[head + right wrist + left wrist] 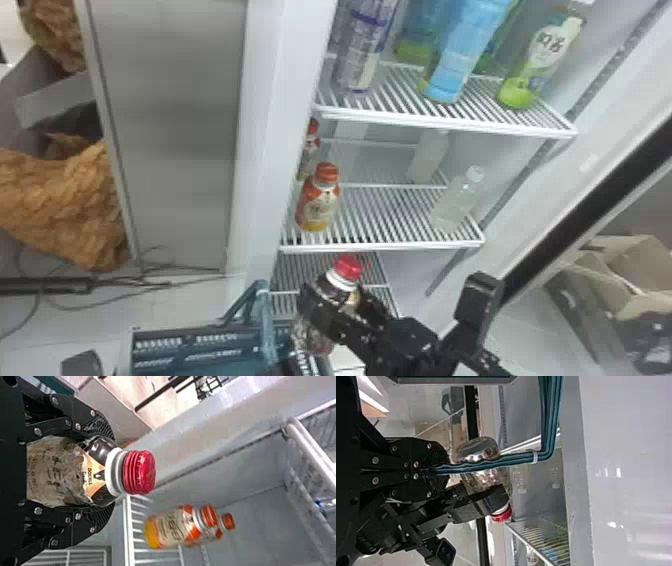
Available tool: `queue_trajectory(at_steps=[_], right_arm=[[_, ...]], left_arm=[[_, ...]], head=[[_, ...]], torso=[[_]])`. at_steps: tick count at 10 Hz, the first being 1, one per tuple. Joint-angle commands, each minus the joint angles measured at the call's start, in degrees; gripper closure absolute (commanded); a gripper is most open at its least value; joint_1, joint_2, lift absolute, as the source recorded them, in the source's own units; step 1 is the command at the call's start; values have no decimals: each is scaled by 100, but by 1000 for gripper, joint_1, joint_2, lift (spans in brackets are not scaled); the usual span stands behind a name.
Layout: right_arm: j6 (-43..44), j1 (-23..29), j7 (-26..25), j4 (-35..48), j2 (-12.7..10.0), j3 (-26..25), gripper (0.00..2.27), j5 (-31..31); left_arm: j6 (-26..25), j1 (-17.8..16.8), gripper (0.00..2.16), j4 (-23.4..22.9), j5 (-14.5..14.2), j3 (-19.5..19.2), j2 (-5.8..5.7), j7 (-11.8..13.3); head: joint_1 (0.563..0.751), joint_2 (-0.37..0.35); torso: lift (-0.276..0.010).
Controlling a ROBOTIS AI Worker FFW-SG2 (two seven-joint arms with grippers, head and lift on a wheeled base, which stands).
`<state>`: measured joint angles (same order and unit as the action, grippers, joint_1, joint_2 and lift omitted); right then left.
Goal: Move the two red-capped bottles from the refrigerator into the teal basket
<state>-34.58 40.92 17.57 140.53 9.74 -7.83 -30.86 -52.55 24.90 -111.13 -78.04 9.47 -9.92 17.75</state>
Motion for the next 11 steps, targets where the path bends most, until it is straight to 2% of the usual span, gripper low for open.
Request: queue_trajectory(at_steps=[1, 3, 6, 7, 11], right_arm=[[-128, 0, 9, -40, 19, 86, 835, -68], [-156, -14, 36, -194, 19, 132, 834, -170], [-423, -126, 220, -518, -7, 120, 432, -399], [-480, -140, 247, -560, -7, 109, 364, -433], [-423, -182, 317, -672, -51, -74, 326, -422]], left_arm=[[24, -1, 1136, 11, -12, 2, -1, 1], [24, -1, 1136, -4, -23, 13, -1, 1], [24, -15, 1136, -4, -23, 36, -1, 1], [24, -15, 1134, -4, -23, 36, -1, 1], [24, -1, 1136, -4, -23, 36, -1, 1]], head=[[695, -350], [695, -350], [695, -350], [695, -348], [695, -350]], torso=[[-228], [-228], [-228], [-228], [-228]])
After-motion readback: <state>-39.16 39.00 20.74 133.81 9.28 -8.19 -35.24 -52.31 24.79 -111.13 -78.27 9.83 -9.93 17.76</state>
